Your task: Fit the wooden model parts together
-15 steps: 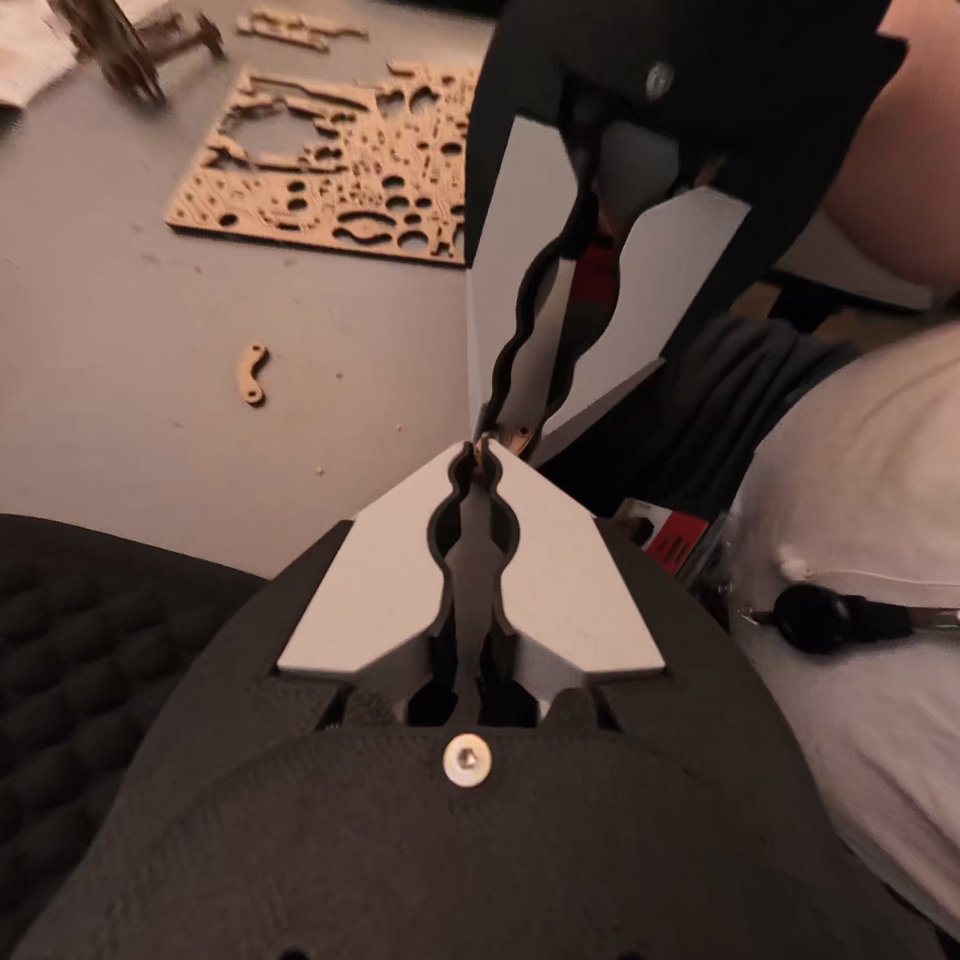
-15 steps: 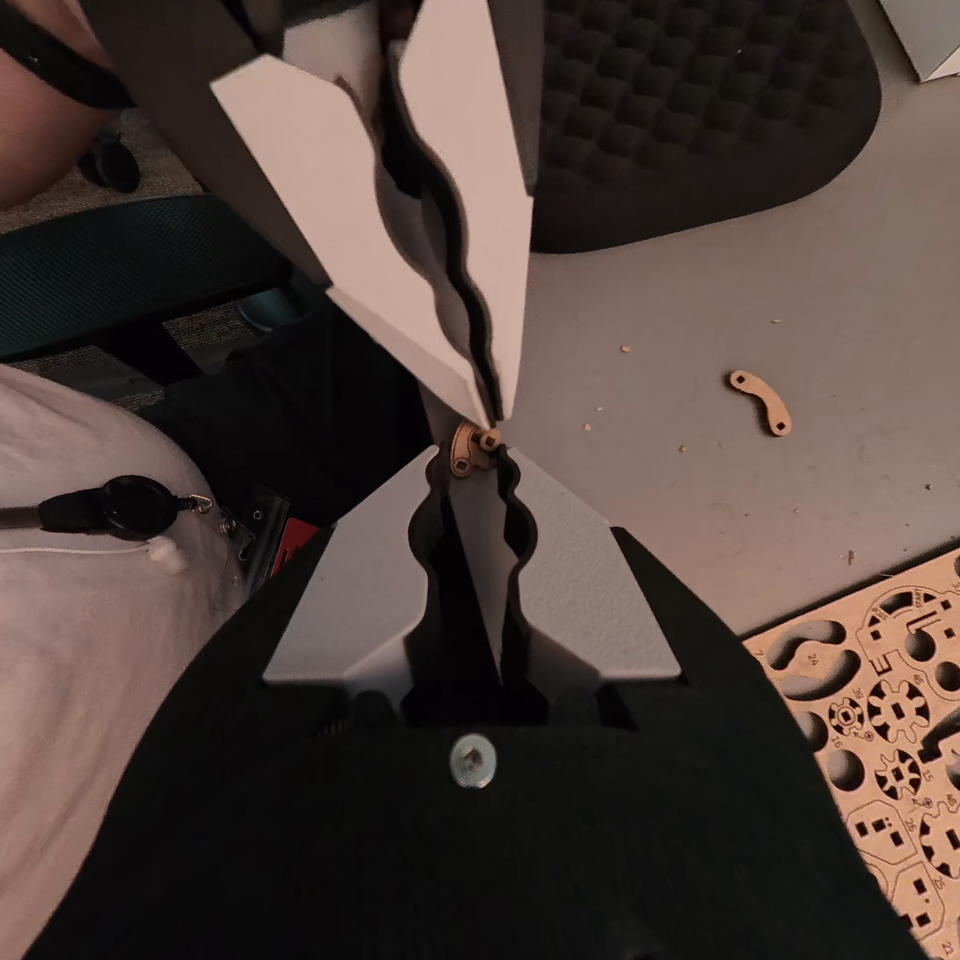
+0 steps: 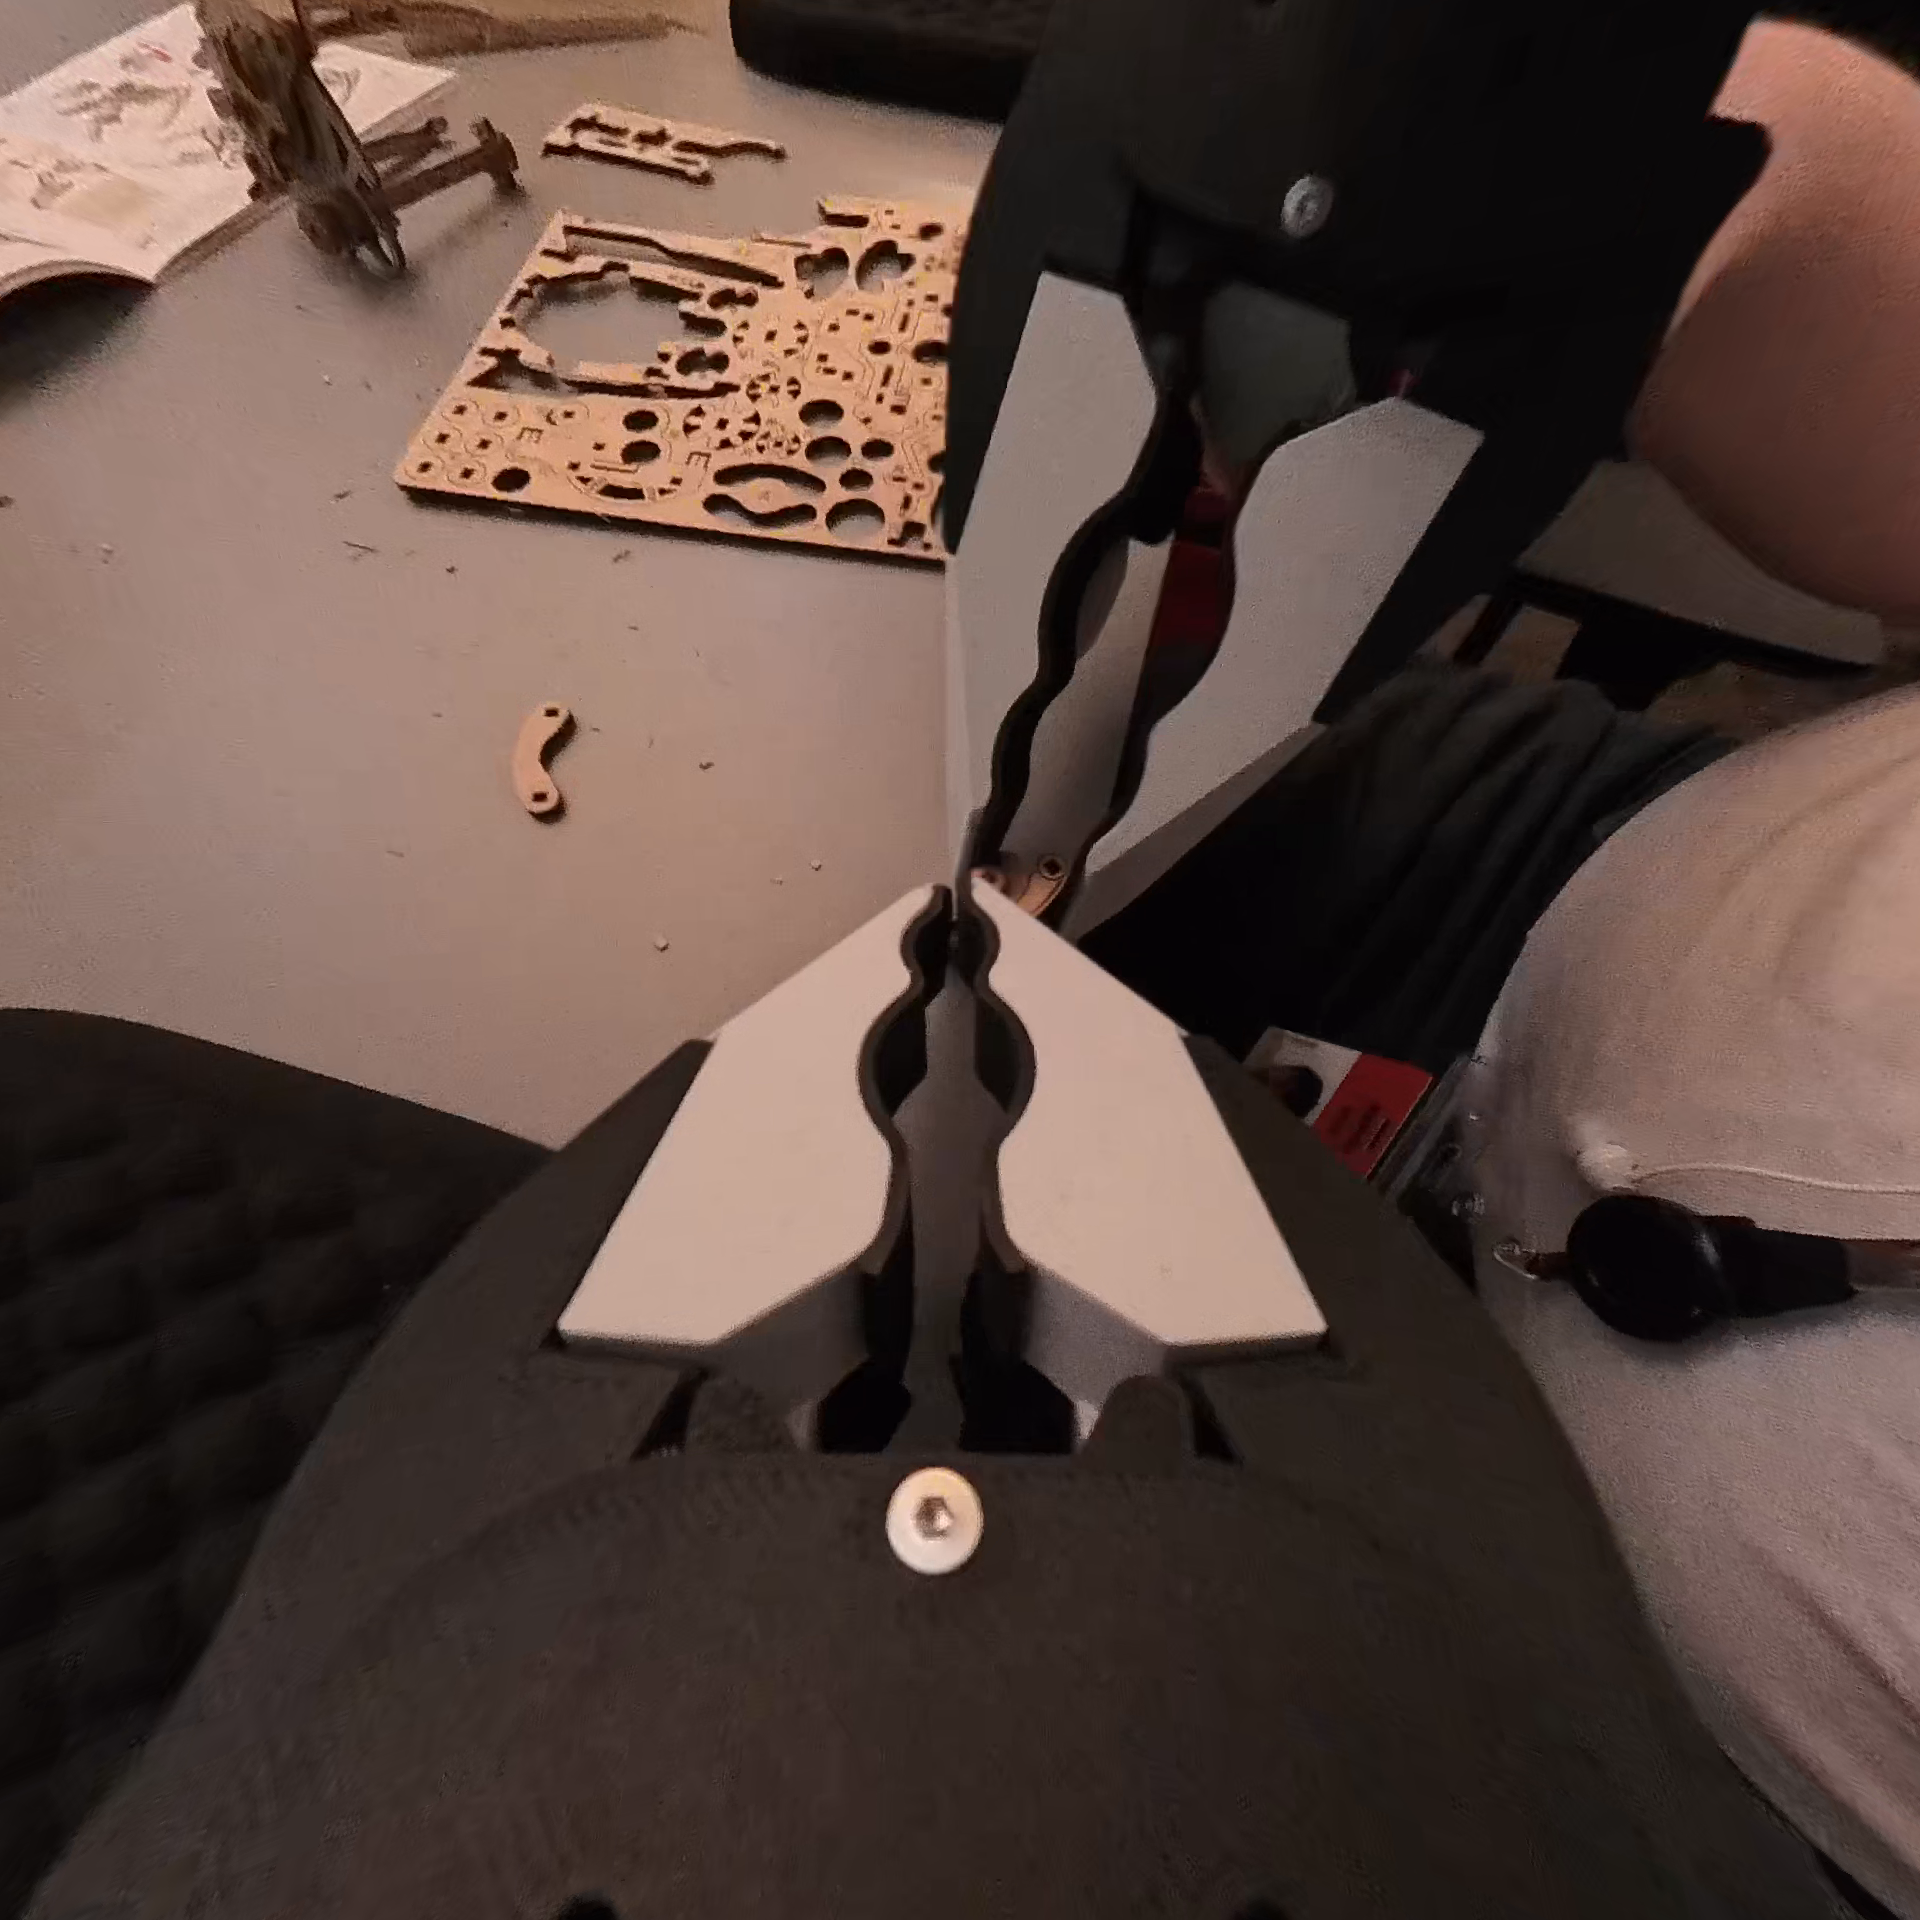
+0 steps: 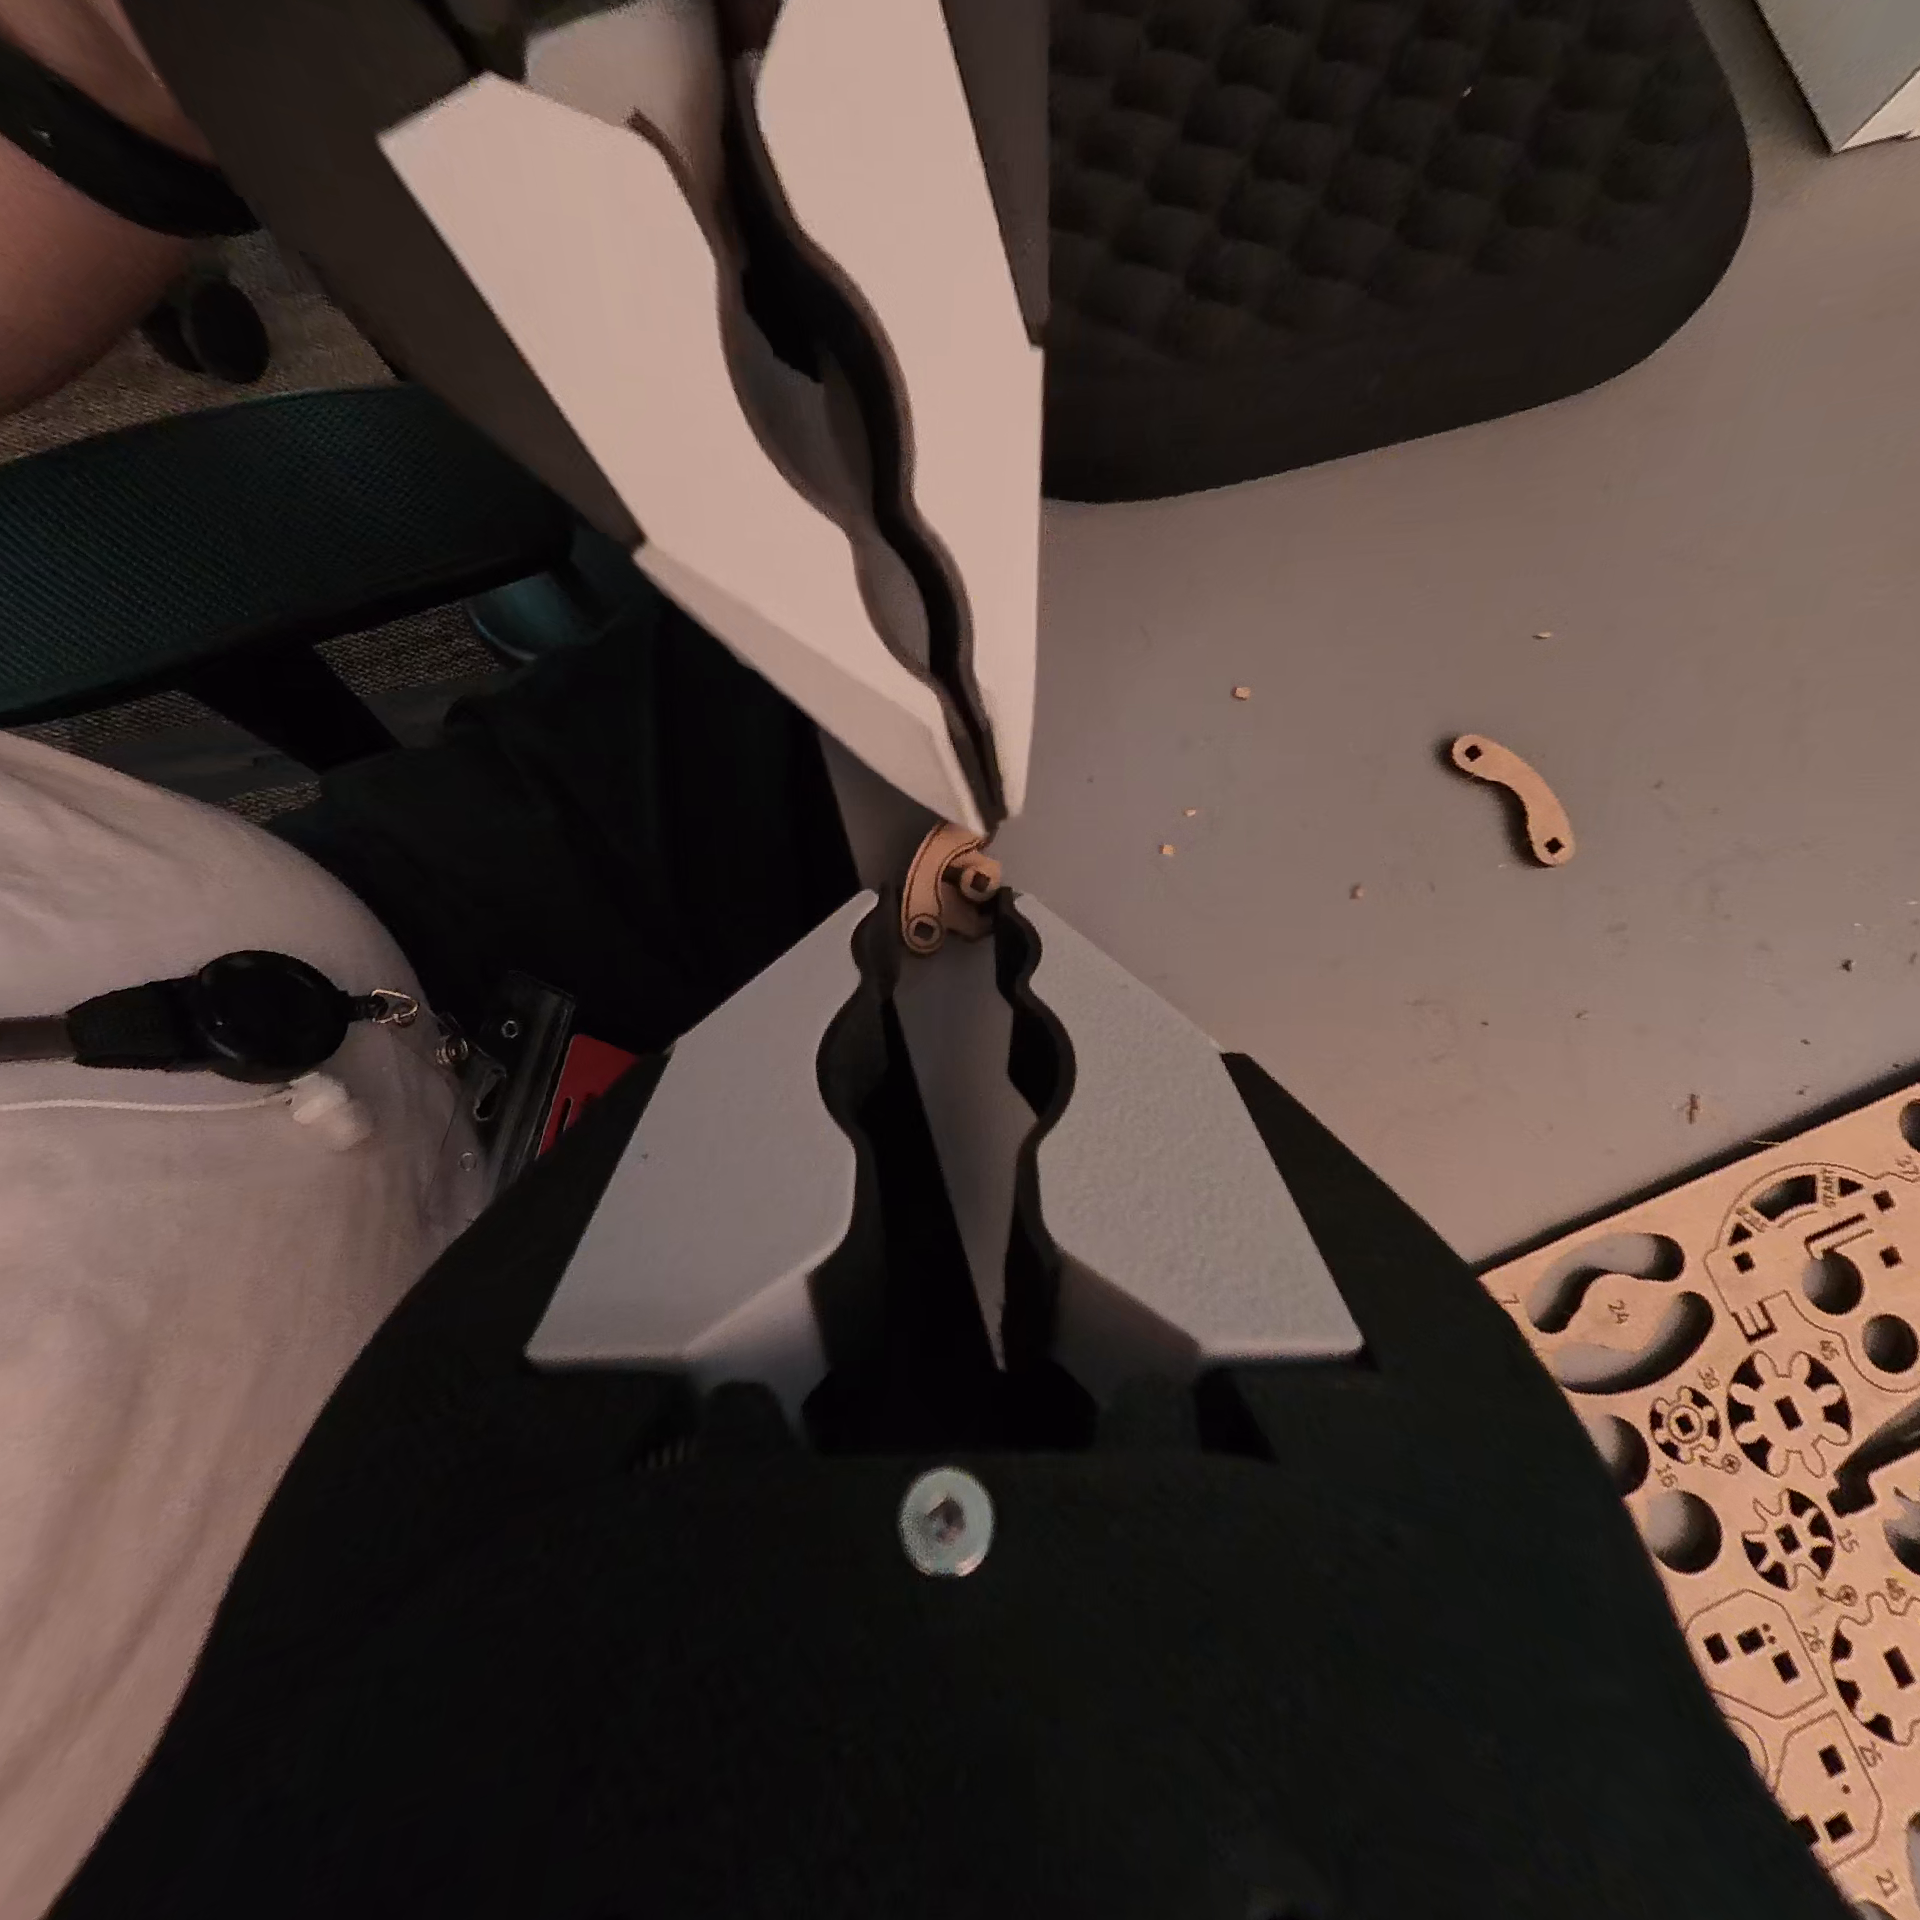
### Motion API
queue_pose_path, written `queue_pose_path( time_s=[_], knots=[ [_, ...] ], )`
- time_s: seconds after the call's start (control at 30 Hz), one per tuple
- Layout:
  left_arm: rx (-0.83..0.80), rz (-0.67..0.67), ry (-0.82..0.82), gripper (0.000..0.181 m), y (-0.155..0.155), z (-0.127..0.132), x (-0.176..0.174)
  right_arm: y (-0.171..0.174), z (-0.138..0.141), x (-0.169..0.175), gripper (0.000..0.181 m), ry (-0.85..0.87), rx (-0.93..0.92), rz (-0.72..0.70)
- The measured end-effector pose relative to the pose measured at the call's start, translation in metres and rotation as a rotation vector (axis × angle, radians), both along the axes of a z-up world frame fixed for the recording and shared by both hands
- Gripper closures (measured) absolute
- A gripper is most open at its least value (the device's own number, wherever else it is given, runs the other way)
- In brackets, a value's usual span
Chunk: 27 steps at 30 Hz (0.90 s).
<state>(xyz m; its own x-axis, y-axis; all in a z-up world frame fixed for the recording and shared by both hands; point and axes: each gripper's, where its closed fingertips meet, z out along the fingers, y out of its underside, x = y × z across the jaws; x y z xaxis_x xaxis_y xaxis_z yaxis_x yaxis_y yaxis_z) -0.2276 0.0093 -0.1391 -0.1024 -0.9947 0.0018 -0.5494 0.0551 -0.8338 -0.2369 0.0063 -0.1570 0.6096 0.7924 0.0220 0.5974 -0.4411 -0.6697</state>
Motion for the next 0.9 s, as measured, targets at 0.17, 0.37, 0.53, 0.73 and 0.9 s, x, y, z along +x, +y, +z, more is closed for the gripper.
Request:
queue_pose_path(
  time_s=[0.17, 0.37, 0.53, 0.73, 0.9],
  knots=[
    [0.0, 0.005, -0.002, 0.18, -0.002, -0.002, -0.001, 0.0, 0.0, 0.001, 0.165, -0.004, 0.0, -0.002],
    [-0.002, 0.024, -0.016, 0.172, -0.001, -0.003, -0.002, 0.0, 0.0, 0.001, 0.166, -0.003, 0.001, -0.001],
    [0.014, 0.054, -0.081, 0.177, 0.003, 0.01, -0.001, -0.001, 0.0, 0.001, 0.165, -0.004, 0.001, -0.002],
    [0.007, 0.034, -0.067, 0.179, 0.0, 0.006, -0.001, -0.001, 0.0, 0.001, 0.165, -0.006, 0.003, -0.004],
    [0.027, 0.034, -0.052, 0.181, 0.001, 0.004, -0.001, 0.0, 0.0, 0.001, 0.165, -0.007, 0.004, -0.005]
  ],
)
